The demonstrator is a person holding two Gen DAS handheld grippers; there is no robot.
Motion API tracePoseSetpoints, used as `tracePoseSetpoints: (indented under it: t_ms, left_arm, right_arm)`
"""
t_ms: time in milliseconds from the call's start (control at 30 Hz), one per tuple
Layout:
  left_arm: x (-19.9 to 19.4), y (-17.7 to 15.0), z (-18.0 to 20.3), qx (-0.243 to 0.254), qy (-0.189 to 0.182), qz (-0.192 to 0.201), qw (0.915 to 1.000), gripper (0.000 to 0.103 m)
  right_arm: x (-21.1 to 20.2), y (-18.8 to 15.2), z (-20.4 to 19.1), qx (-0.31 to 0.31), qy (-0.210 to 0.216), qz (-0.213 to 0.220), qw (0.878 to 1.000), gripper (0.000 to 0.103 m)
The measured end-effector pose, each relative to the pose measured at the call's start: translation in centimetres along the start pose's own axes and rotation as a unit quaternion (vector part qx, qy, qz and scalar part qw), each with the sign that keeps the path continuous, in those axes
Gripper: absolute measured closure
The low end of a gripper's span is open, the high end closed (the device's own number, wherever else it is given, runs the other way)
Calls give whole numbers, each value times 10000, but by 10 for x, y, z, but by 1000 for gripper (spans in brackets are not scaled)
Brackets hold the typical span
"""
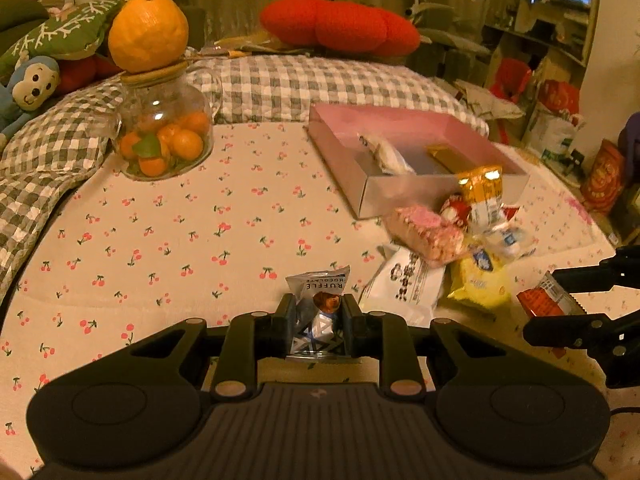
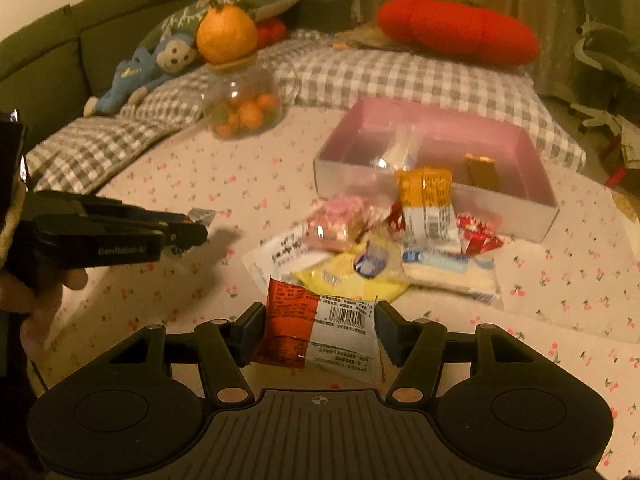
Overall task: Organize snacks
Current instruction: 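Carry the chocolate wrapper and red packet over the pink box with both tools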
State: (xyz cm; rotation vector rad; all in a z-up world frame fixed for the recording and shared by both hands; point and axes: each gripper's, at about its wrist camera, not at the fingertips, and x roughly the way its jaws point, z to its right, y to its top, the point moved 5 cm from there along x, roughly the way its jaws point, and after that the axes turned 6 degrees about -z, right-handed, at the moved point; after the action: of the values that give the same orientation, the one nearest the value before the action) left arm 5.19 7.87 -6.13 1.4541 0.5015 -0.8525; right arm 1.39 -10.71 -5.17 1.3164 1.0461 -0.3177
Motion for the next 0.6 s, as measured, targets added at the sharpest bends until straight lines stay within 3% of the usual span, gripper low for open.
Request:
tracePoseSetpoints:
  t_ms: [600]
  left_arm:
    - [-4,45,35,-136,-417,450,9980,82]
  right_arm:
    - [-19,42,51,768,-231,495,9955,43]
